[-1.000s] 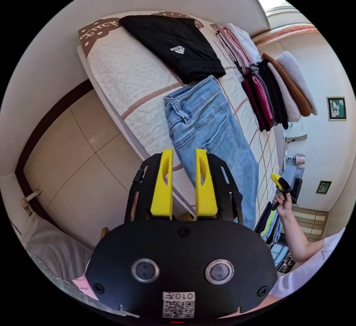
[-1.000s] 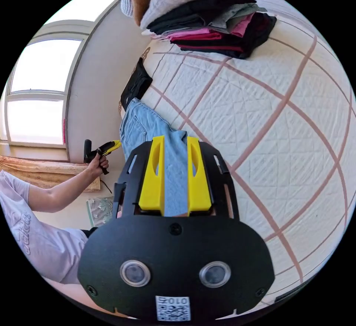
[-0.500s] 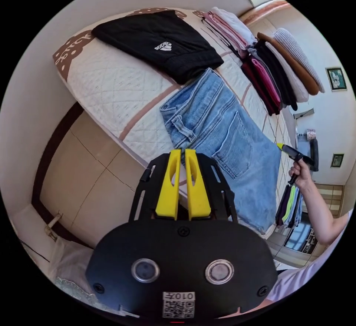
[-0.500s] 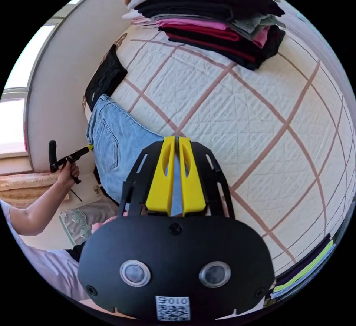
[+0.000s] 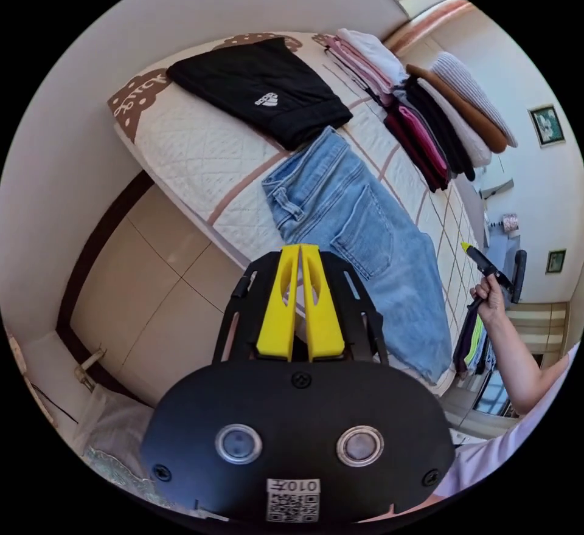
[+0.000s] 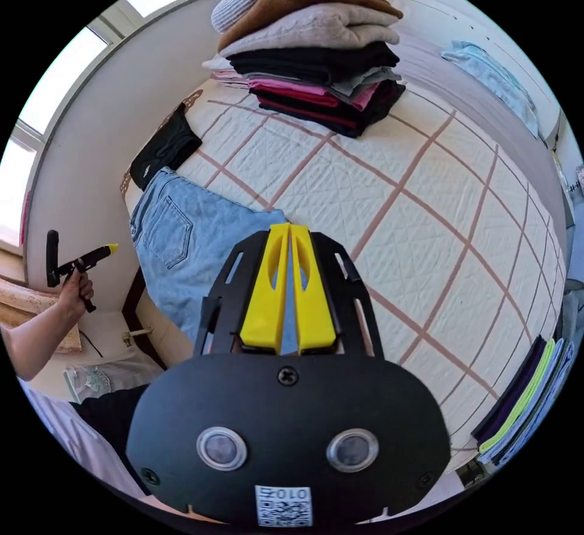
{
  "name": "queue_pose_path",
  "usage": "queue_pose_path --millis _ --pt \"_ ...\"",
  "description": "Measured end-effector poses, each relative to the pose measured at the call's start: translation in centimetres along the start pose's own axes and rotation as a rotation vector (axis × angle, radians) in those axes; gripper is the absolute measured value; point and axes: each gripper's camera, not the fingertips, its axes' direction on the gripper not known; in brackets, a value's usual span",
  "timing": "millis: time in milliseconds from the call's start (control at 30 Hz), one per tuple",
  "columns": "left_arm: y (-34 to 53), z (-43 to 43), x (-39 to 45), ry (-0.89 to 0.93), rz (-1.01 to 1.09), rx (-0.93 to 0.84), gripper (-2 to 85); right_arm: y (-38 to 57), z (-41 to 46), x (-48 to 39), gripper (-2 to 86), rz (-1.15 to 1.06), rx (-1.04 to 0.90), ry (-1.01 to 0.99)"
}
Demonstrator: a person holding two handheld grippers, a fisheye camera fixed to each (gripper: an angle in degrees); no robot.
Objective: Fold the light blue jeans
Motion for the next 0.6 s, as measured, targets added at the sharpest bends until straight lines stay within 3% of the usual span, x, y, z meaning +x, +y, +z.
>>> queue_pose_path --millis 200,267,400,500,600 --pt "-0.7 4.8 11.7 -0.050 0.413 -0.215 -0.1 12.4 2.8 2.2 1.9 0.138 -0.175 -0.019" --pt "-1.6 7.1 14.3 -0.032 0.423 -0.264 -0.1 14.5 5.9 4.0 2.0 0.158 -0.326 -0.014" --pt "-2.9 11.0 21.0 0.008 0.440 -0.318 -0.1 16.0 5.8 7.7 2.6 0.146 -0.350 -0.228" --pt "-1.7 10.4 28.0 0.042 0.587 -0.256 -0.1 20.4 -1.7 10.4 3.6 0.179 -0.071 -0.160" --pt "1.3 10.1 35.1 0.072 0.754 -0.270 -0.2 30.5 -9.6 14.2 8.3 0.367 0.213 -0.003"
